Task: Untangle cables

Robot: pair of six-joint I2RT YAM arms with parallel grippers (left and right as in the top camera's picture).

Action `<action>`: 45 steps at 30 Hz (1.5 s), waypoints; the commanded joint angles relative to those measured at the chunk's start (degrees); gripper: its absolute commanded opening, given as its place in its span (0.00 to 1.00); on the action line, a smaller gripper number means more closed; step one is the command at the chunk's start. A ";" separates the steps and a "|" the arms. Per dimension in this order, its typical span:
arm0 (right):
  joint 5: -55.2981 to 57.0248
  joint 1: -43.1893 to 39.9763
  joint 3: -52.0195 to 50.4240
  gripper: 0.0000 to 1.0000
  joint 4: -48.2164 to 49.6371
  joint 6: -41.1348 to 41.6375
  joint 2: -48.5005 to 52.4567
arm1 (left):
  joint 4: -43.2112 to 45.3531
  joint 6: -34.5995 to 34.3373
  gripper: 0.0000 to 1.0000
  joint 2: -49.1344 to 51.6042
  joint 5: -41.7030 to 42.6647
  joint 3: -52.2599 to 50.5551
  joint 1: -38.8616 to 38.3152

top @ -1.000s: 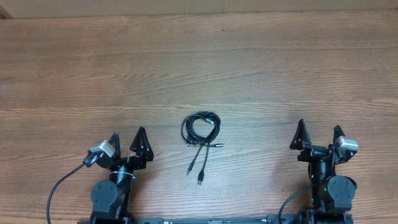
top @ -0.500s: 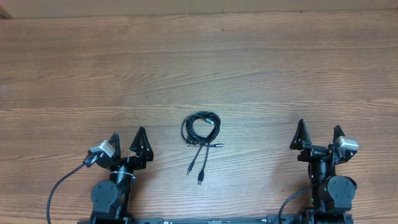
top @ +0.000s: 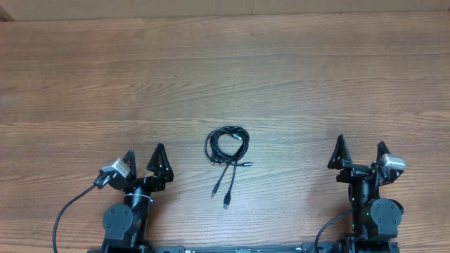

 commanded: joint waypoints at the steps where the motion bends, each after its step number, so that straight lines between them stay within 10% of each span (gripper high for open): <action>1: 0.39 -0.28 -0.61 1.00 0.26 -0.09 -0.20 | 2.16 -0.11 1.00 -0.50 0.02 -0.24 0.24; 45: 0.39 -0.28 -0.61 1.00 0.26 -0.09 -0.20 | -3.93 7.82 1.00 0.04 7.30 7.87 0.24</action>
